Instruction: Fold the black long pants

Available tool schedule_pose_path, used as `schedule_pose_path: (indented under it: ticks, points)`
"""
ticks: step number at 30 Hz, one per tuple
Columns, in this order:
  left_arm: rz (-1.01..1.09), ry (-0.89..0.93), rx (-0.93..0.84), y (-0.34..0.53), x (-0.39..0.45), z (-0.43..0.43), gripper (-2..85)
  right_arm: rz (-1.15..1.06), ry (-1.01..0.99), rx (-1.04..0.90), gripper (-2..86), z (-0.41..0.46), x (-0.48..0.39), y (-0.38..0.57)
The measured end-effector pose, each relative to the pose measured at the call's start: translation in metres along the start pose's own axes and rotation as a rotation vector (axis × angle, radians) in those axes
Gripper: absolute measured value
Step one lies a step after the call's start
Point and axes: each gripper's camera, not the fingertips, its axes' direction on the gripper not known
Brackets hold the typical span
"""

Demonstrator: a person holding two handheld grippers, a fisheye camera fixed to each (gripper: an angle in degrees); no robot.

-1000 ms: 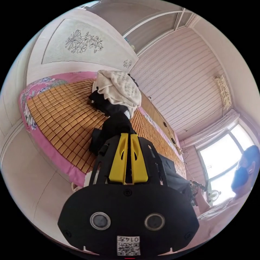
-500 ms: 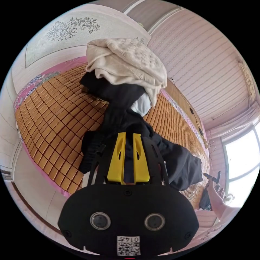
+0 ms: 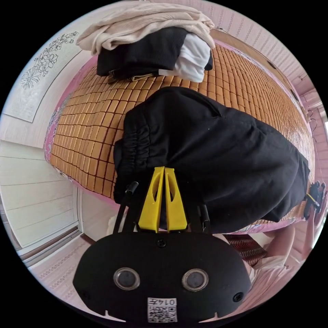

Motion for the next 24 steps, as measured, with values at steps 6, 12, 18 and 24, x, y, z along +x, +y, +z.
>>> schedule_pose_path:
  ticks: [6,12,18,24]
  points:
    - [-0.024,-0.066,0.089,0.007,0.01,-0.037,-0.8,0.148,-0.058,0.168,0.7,-0.038,0.02,0.093]
    - [0.332,-0.033,0.363,0.002,0.133,-0.136,-0.9,0.27,-0.228,0.225,8.0,-0.041,0.063,0.149]
    - [0.898,0.345,0.396,-0.018,0.373,-0.154,0.2,0.329,-0.487,0.253,10.9,-0.008,0.103,0.163]
    - [1.292,0.418,0.276,-0.01,0.61,-0.119,5.3,0.349,-0.543,0.277,3.2,-0.001,0.129,0.173]
